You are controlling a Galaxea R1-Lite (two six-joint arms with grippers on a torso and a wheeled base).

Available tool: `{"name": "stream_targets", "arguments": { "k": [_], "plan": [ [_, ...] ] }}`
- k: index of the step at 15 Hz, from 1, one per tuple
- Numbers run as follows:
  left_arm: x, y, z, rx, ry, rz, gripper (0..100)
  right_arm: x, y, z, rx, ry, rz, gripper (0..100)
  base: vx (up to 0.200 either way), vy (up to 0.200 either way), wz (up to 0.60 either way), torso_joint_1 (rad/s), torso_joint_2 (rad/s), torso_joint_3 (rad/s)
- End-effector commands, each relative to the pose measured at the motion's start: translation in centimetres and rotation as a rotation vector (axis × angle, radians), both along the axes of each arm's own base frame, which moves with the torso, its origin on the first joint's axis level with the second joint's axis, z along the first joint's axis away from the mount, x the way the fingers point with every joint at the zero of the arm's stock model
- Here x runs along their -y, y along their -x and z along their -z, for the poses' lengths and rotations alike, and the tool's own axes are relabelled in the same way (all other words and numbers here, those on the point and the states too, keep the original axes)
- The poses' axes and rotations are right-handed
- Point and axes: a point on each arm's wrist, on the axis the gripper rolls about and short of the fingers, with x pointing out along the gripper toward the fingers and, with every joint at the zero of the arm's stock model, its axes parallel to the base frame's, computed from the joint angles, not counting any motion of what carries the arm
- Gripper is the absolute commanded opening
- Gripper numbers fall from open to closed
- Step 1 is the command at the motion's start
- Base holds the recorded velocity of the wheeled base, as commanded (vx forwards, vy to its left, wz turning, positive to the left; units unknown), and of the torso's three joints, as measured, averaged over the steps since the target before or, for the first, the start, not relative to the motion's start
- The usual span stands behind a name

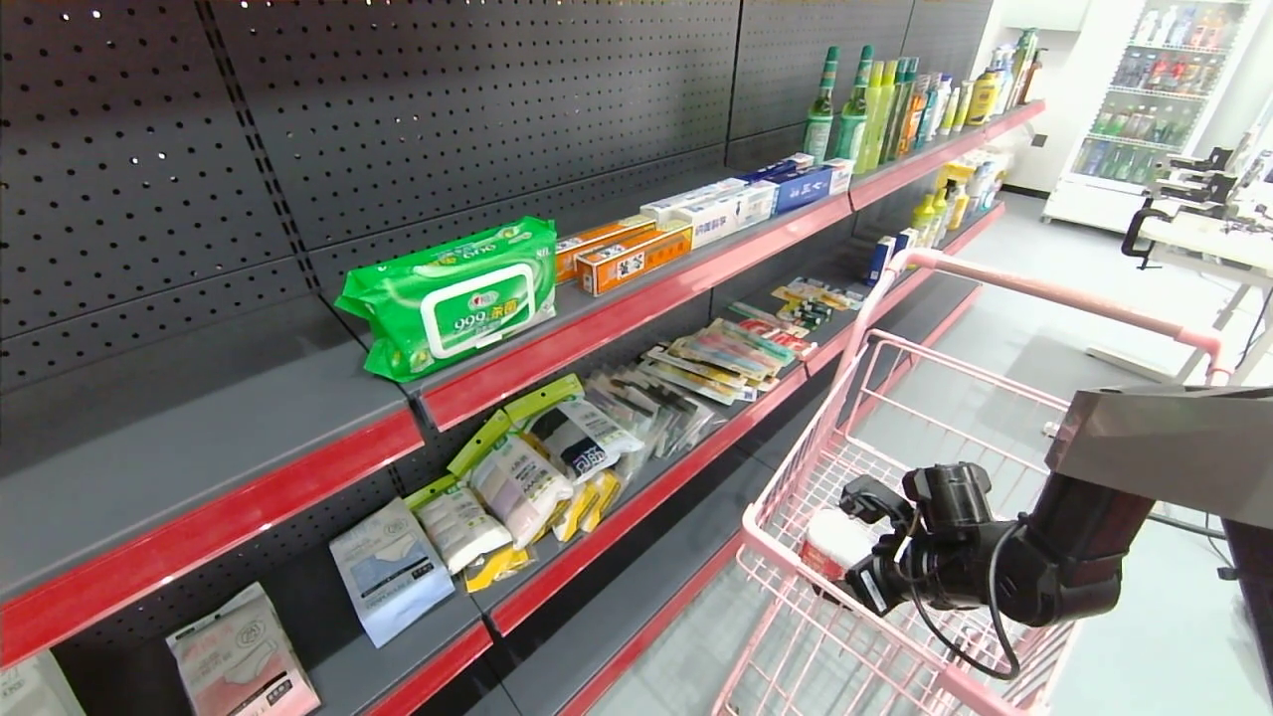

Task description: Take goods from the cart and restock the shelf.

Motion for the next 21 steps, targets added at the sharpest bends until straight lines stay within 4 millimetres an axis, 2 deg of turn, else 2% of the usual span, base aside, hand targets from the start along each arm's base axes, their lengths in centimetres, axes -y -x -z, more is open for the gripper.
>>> {"name": "stream_targets", "arguments": {
  "k": [1,6,18,19,21],
  "plan": [
    [0.0,0.0,0.0,0.0,0.0,-0.001,100,-0.1,-0.7,-0.8,0.034,-0.008,-0.004,100,0.0,0.0,0.0,0.0,0.0,0.0],
    [0.0,0.0,0.0,0.0,0.0,-0.001,100,-0.2,-2.4,0.8,0.036,-0.019,-0.014,100,0.0,0.0,0.0,0.0,0.0,0.0],
    [0.0,0.0,0.0,0.0,-0.001,-0.001,100,-0.3,-2.5,1.7,0.018,-0.018,-0.016,100,0.0,0.0,0.0,0.0,0.0,0.0],
    [0.0,0.0,0.0,0.0,-0.001,-0.001,100,-0.4,-2.6,1.7,0.019,-0.018,-0.018,0,0.0,0.0,0.0,0.0,0.0,0.0],
    [0.0,0.0,0.0,0.0,-0.001,-0.001,100,-0.4,-2.6,1.8,0.015,-0.021,-0.016,0,0.0,0.0,0.0,0.0,0.0,0.0]
  ]
}}
